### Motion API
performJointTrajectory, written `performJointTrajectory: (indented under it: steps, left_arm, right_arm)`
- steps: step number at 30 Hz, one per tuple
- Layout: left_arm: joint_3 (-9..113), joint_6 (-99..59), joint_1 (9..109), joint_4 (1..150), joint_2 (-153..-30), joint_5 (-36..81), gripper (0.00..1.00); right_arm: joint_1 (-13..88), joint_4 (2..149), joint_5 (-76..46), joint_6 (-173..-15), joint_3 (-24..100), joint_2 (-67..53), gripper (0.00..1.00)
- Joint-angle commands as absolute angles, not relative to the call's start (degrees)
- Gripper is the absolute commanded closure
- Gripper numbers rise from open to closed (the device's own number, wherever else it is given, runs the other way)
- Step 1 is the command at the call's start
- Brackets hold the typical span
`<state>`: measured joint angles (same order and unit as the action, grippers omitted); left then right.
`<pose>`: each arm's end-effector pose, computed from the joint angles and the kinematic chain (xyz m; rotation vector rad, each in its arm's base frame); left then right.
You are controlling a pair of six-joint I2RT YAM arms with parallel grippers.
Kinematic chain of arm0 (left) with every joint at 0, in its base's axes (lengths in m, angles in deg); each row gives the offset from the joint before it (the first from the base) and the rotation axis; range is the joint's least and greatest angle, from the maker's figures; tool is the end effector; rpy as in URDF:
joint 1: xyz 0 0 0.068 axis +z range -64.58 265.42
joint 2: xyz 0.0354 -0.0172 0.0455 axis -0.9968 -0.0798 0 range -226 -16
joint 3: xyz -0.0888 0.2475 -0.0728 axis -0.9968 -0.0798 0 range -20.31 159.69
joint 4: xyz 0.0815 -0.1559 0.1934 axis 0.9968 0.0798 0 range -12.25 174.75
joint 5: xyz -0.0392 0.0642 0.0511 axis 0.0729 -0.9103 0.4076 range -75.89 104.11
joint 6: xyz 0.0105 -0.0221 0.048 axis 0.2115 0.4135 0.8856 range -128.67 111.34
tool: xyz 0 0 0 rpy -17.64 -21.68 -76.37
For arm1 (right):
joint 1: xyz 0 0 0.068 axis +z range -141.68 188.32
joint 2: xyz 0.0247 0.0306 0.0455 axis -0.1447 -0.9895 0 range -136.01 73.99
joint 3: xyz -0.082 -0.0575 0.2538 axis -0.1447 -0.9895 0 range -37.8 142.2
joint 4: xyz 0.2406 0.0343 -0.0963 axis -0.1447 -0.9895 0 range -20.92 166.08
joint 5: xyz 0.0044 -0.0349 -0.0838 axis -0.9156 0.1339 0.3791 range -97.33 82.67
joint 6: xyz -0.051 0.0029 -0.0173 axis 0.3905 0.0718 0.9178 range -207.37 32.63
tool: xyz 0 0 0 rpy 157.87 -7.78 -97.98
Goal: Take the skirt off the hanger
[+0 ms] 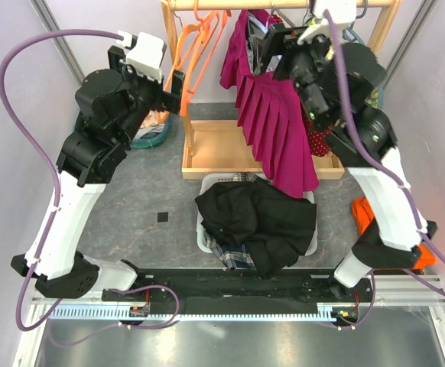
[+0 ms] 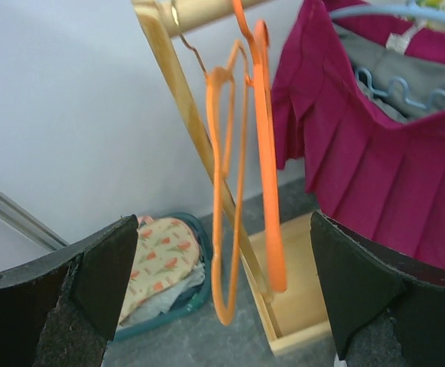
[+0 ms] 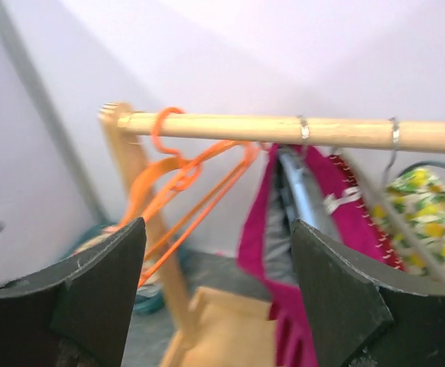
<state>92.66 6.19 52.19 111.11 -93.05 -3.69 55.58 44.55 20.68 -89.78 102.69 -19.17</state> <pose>0.1999 -0.1179 0.5679 0.3890 1.4780 -0.0185 0.1874 0.1781 0.6265 -0.0976 1.3366 0.4186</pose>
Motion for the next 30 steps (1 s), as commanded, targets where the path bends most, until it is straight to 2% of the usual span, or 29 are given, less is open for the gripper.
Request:
performJointTrajectory:
  steps: [1,5,14,23,30]
  left_arm:
    - [90.9,1.3,52.2,113.4,-89.7,0.3,0.0]
    - [89.0,0.7,52.2,114.3,-88.0,1.4,0.0]
    - [89.7,-1.1,52.2,116.1,-87.7,3.6,0.0]
    - [89.0,-0.2,52.2,116.2,-87.8,3.2,0.0]
    - [88.1,0.6,52.2,115.8,-87.4,2.5,0.0]
  right_arm:
    - [50.5,47.2,23.4,-80.9,103.4,-24.3,0.18]
    - [42.4,48.6,18.0,-83.8,102.1,-26.0,0.2]
    - [34.0,51.6,6.4,-88.6,100.6,-28.7,0.22]
    - [33.8,50.2,-2.0,-93.3,99.1,-32.1,0.25]
    - [33.8,48.5,-2.1,-93.8,97.6,-33.2,0.31]
